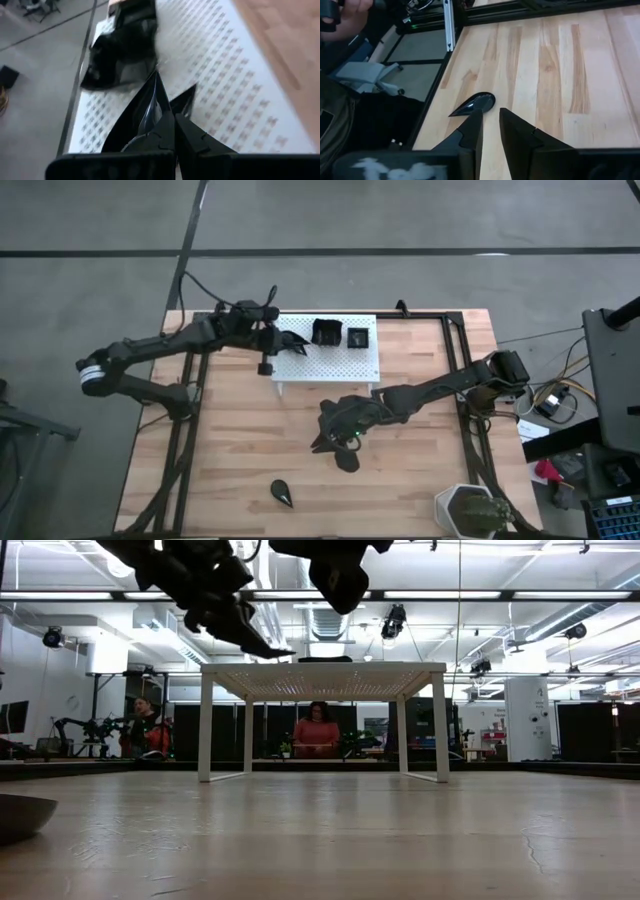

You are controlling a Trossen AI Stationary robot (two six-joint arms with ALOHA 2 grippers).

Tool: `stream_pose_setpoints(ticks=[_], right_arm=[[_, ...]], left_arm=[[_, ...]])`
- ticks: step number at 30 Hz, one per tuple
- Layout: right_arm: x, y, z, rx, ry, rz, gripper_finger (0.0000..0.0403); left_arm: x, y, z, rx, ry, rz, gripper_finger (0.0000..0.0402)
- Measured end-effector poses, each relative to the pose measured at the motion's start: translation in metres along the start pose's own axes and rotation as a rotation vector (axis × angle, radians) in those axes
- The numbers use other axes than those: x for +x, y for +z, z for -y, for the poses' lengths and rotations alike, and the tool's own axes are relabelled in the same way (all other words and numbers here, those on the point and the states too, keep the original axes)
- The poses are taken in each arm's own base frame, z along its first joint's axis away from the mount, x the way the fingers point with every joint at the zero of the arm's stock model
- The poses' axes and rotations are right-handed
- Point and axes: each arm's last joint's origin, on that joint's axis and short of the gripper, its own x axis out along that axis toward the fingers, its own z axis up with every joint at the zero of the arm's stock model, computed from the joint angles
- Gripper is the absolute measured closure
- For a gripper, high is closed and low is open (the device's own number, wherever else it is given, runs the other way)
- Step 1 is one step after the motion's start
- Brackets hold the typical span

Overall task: Pick & Place Mini shaped plates
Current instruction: Stack the drop shaped plate on top of the drop shaped plate on the shelf

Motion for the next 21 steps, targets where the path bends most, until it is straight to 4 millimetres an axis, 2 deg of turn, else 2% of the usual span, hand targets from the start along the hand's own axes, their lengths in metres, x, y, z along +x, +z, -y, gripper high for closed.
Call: stream_pose_setpoints(ticks=[5, 21], right_arm=[[0.0001, -0.0004, 0.0002, 0.001, 0.0, -0.001, 0.0346], [0.0, 0.0037, -0.0009, -0.005, 0.011, 0.041, 0.0346]], left_arm=[[0.0009, -0.0054, 0.0043, -0.009, -0.038, -0.056, 0.0401], [0.0019, -0.0056, 0.0023, -0.001, 0.008, -0.077, 0.0393]])
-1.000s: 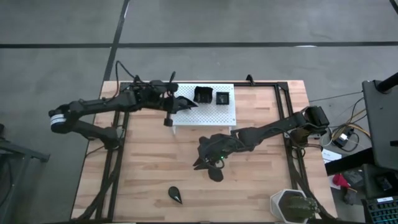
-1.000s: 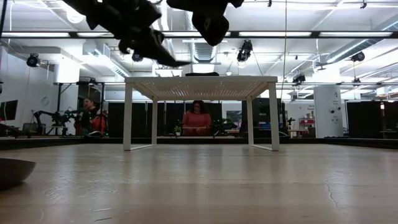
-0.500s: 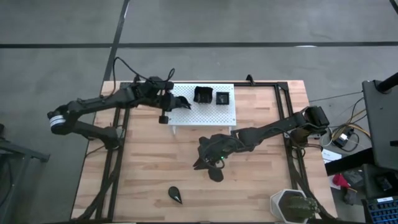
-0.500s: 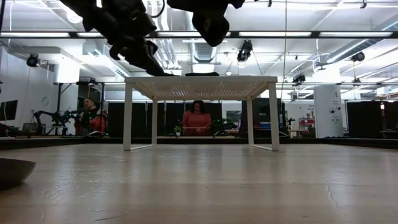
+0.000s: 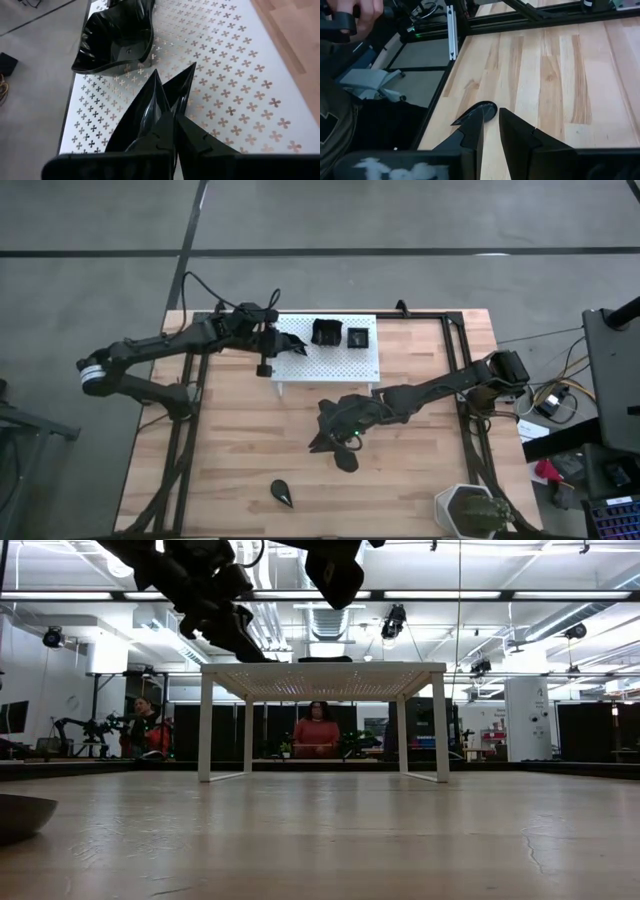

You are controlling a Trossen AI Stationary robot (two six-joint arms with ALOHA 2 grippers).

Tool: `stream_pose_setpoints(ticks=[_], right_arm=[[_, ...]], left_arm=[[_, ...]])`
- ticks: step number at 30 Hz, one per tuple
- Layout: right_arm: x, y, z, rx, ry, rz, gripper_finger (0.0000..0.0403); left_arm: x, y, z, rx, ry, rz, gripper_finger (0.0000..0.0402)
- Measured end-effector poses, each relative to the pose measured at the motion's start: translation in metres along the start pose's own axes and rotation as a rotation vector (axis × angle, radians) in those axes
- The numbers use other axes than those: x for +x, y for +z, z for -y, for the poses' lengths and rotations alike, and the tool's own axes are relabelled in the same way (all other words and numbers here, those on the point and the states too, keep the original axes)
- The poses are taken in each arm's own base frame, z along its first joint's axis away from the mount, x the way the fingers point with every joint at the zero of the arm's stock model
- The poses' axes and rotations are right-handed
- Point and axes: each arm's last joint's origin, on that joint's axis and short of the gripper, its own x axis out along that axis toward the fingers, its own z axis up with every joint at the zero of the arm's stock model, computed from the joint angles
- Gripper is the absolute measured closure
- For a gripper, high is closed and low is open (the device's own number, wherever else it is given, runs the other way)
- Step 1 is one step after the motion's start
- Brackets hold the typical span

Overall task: Pick & Place Mini shaped plates
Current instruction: Stack the drop shaped plate on top of the drop shaped plate on the shelf

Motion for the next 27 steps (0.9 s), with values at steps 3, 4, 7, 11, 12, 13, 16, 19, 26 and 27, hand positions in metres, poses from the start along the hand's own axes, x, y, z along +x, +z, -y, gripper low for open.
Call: stream_pose_setpoints(ticks=[3, 4, 7, 11, 12, 13, 16, 19, 26, 27], right_arm=[[0.0, 0.0, 0.0, 0.0, 0.0, 0.0, 0.0346], [0.0, 0.0, 0.0, 0.0, 0.0, 0.0, 0.0346], [0.0, 0.0, 0.0, 0.0, 0.0, 0.0, 0.0346], [0.001, -0.001, 0.001, -0.002, -0.001, -0.001, 0.0346], [0.001, -0.001, 0.001, -0.003, -0.001, -0.001, 0.0346], [0.002, -0.001, 0.001, -0.002, -0.001, -0.002, 0.0346], [0.002, -0.001, 0.001, 0.0, -0.002, -0.004, 0.0346], [0.002, -0.001, 0.001, 0.0, -0.001, -0.004, 0.0346], [0.002, -0.003, 0.001, 0.001, -0.006, -0.023, 0.0346], [0.002, -0.004, 0.001, 0.002, -0.008, -0.031, 0.0346]], left_arm=[[0.0, 0.0, 0.0, 0.0, 0.0, -0.001, 0.0384], [0.0, 0.0, 0.0, 0.0, 0.001, -0.001, 0.0381], [0.0, 0.0, 0.0, 0.0, 0.001, -0.002, 0.037], [0.0, 0.0, -0.001, 0.002, 0.017, -0.007, 0.0357], [0.0, 0.0, -0.001, 0.003, 0.027, -0.008, 0.0354], [0.0, 0.001, -0.002, 0.004, 0.038, -0.01, 0.0351], [-0.001, 0.0, -0.002, -0.001, 0.064, -0.025, 0.0346], [-0.006, 0.002, -0.001, -0.028, 0.075, -0.016, 0.0347], [-0.021, 0.01, 0.012, -0.239, -0.039, 0.051, 0.0349], [-0.023, 0.011, 0.014, -0.273, -0.054, 0.057, 0.0349]])
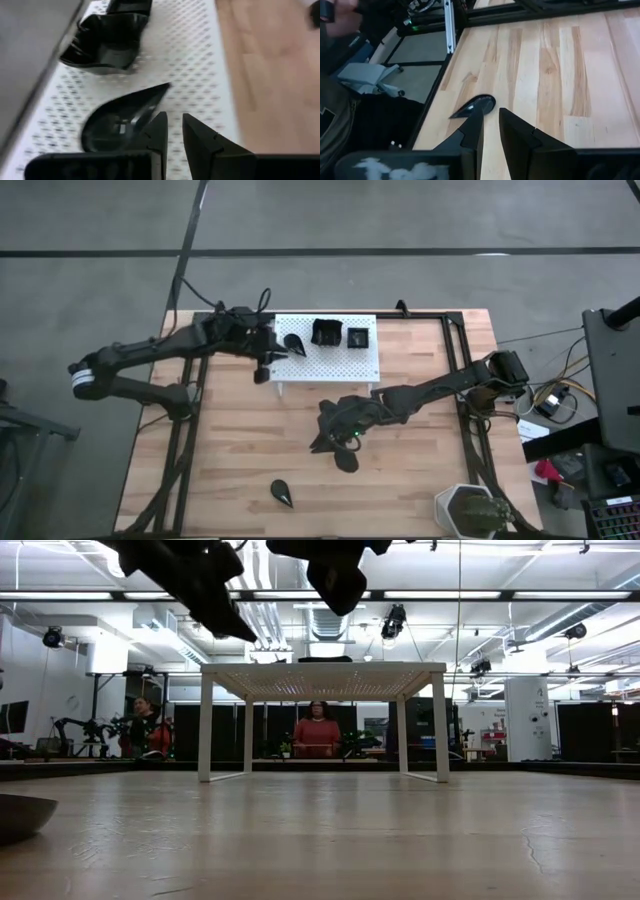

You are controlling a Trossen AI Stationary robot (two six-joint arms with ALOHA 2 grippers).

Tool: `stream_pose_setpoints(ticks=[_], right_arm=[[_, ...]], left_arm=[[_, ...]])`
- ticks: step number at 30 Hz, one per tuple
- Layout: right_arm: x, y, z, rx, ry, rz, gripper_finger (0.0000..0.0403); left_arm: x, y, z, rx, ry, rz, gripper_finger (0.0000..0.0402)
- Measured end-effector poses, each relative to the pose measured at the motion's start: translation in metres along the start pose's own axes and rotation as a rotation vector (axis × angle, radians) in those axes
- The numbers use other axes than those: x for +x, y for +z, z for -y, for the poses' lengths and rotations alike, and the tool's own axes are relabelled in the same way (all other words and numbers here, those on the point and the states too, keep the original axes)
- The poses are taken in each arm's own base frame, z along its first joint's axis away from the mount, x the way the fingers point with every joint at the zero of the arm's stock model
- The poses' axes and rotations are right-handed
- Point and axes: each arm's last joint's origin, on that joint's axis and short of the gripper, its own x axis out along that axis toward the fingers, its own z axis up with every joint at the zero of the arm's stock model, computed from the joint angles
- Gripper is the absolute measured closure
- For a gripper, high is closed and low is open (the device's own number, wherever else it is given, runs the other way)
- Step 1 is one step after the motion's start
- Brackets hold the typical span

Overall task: Pick & Place Mini shaped plates
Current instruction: Stack the drop shaped plate on top of the drop shaped plate on the shelf

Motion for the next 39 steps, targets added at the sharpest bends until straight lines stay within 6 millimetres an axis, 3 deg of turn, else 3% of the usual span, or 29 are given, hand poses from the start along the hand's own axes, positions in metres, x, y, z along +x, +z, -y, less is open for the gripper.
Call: stream_pose_setpoints(ticks=[8, 17, 25, 33, 39], right_arm=[[0.003, -0.002, 0.001, 0.049, -0.004, -0.01, 0.0346], [0.014, -0.01, 0.002, 0.235, -0.009, -0.036, 0.0346], [0.035, -0.026, 0.006, 0.397, -0.019, -0.09, 0.0346], [0.055, -0.041, 0.011, 0.57, -0.03, -0.13, 0.0346], [0.078, -0.047, 0.01, 0.706, 0.141, -0.153, 0.0346]], left_arm=[[-0.007, 0.008, 0.029, -0.158, -0.149, 0.023, 0.0349], [-0.001, 0.009, 0.083, -0.185, -0.297, 0.031, 0.0349], [-0.009, -0.005, 0.15, -0.08, -0.291, 0.114, 0.0349], [-0.026, -0.018, 0.204, -0.275, -0.452, 0.253, 0.0349], [-0.043, -0.047, 0.237, -0.071, -0.482, 0.292, 0.0349]])
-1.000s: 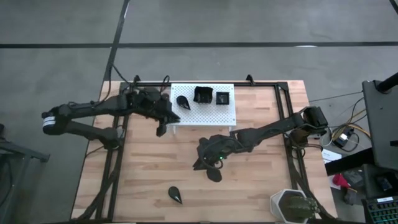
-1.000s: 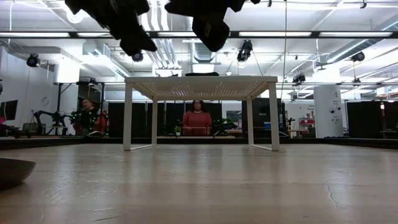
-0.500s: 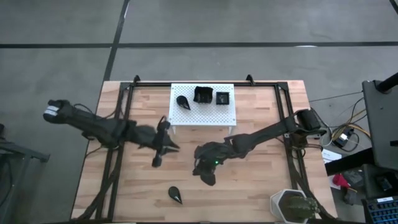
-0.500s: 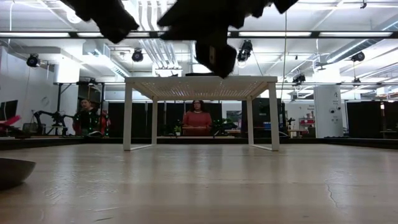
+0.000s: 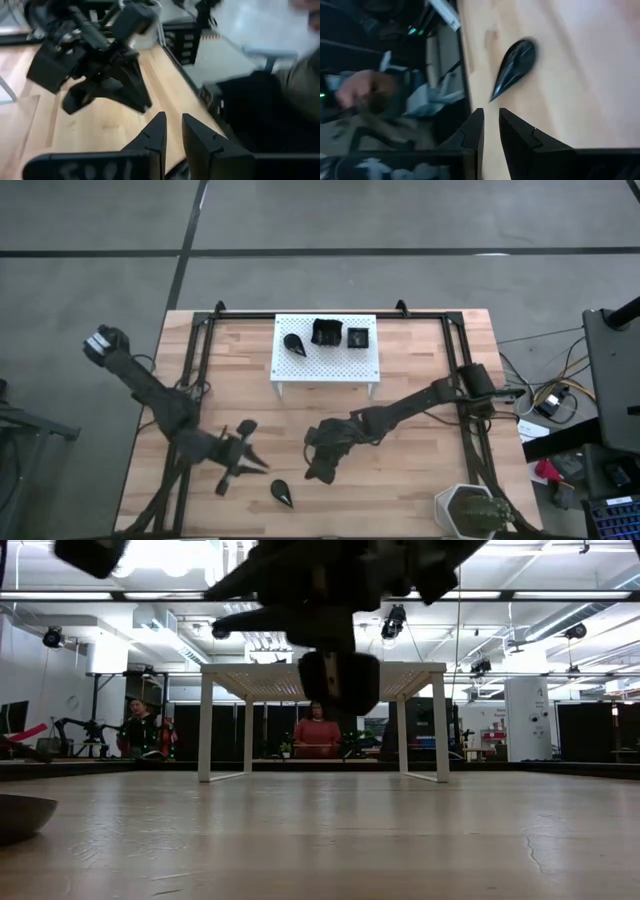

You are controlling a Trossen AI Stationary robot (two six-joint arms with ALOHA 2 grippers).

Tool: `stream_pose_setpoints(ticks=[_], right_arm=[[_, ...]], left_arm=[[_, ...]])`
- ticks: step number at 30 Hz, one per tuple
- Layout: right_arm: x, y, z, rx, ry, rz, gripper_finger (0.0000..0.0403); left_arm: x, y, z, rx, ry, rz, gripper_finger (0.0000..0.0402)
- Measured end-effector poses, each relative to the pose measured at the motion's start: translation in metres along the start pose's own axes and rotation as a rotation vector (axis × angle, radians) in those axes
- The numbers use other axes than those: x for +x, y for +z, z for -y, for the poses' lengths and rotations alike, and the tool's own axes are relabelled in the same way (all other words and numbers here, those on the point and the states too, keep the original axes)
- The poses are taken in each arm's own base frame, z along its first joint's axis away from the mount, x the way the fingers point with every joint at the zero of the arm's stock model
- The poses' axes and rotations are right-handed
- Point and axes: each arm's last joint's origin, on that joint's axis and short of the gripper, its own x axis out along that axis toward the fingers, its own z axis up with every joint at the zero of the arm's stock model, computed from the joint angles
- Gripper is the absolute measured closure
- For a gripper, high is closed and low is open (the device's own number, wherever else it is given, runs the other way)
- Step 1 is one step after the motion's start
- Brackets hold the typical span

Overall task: Pick & Place Mini shaped plates
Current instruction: Stack the drop shaped plate on top of the drop shaped plate on the shelf

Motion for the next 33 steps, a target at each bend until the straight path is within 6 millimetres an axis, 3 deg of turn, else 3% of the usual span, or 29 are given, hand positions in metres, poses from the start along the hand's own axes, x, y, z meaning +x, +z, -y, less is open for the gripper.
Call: stream_pose_setpoints(ticks=[5, 9, 15, 19, 27, 33], right_arm=[[0.022, 0.004, 0.006, 0.094, 0.023, -0.026, 0.0346], [0.041, 0.008, 0.011, 0.157, 0.024, -0.054, 0.0346], [0.066, 0.011, 0.022, 0.209, -0.034, -0.106, 0.0343], [0.08, 0.013, 0.03, 0.232, -0.069, -0.122, 0.0319], [0.086, 0.016, 0.034, 0.25, -0.106, -0.113, 0.0263], [0.086, 0.017, 0.033, 0.253, -0.124, -0.071, 0.0253]], left_arm=[[-0.009, -0.024, 0.02, 0.14, -0.071, -0.025, 0.0348], [-0.011, -0.036, 0.021, 0.162, -0.054, -0.039, 0.0348], [-0.011, -0.041, 0.019, 0.191, -0.034, -0.039, 0.0348], [-0.012, -0.041, 0.02, 0.197, -0.037, -0.041, 0.0348], [-0.013, -0.044, 0.021, 0.231, -0.05, -0.05, 0.0348], [-0.013, -0.044, 0.021, 0.251, -0.053, -0.051, 0.0348]])
